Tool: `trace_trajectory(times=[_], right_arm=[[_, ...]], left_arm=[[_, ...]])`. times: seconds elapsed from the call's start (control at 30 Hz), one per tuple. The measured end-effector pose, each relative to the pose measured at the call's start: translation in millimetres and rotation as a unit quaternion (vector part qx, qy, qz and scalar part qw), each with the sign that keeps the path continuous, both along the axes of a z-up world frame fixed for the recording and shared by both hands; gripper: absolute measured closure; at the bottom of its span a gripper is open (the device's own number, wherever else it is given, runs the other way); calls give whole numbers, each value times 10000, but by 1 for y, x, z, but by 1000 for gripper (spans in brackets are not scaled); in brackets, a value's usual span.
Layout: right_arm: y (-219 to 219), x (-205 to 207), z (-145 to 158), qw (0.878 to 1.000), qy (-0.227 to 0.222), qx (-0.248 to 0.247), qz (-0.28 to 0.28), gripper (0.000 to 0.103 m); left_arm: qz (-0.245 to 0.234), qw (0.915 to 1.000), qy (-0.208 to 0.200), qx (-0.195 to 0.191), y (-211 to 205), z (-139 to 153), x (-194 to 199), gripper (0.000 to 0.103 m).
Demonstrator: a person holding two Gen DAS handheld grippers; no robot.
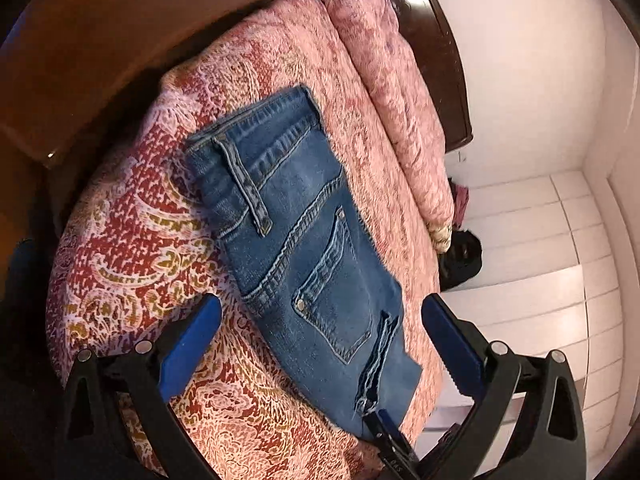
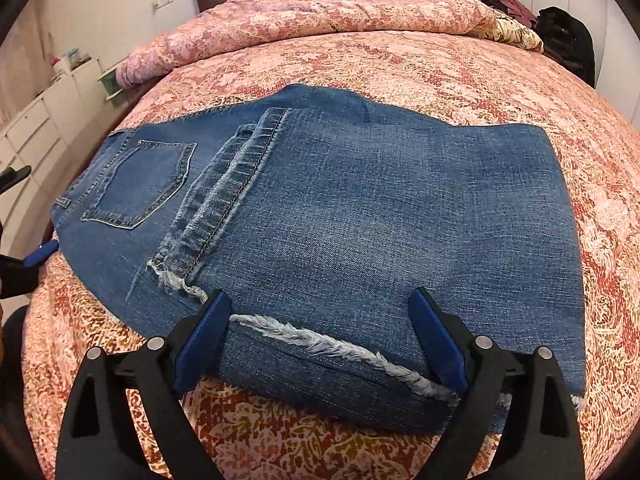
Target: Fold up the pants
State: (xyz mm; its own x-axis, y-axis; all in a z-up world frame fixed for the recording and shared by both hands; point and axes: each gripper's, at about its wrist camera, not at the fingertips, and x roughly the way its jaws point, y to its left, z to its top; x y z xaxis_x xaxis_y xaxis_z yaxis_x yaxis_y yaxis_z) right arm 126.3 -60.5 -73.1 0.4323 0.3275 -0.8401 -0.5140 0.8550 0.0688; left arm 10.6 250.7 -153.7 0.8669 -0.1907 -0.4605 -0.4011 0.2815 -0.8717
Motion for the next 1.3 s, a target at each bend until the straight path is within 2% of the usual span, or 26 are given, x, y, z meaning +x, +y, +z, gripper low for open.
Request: trace_trajectory(times=[0.13,0.3,0.33,0.5,0.57,0.6,0.63,0.67,0.7,0.73,0.87,1.0,1.13,1.17,1.3], right_arm=[[0,0,0,10000,2,7,1,13],[0,1,0,10000,1,15,5,13],[-1,1,0,10000,2,17,5,13],[0,1,-1,10000,3,7,34,11],[0,2,-1,10000,2,-1,41,10],[0,2,-1,10000,3,5,42,10],[0,2,-1,10000,4,3,43,10],[0,2,-1,10000,2,-1,45,10],[0,2,-1,10000,4,1,45,10],[0,2,-1,10000,6,10,45,10],[0,3,-1,10000,12,32,45,10],[0,4,-1,10000,25,66,59,9],[-1,4,-2,9999,33,90,59,9],[-1,4,-2,9999,30,84,60,9],[0,4,-2,9999,31,76,74,8]], left_arm=[[-114,9999,-56,-100,4,-6,9,2],[23,9995,53,-305,13,-10,24,2],[38,9995,-34,-327,14,-8,25,2],[42,9992,-385,-131,11,13,25,3],[-85,9977,-632,220,8,29,29,3],[-190,9970,-632,415,5,36,34,3],[-245,9973,-519,465,4,36,39,3],[-248,9990,-175,339,8,30,47,3],[-239,9996,-12,171,12,22,51,3],[-185,9998,29,28,16,15,51,3],[-41,9994,331,40,16,14,48,11],[134,9982,378,445,18,25,33,10],[603,9950,727,327,42,13,23,10],[650,9950,703,281,45,11,22,10],[475,9971,547,230,48,3,26,5]])
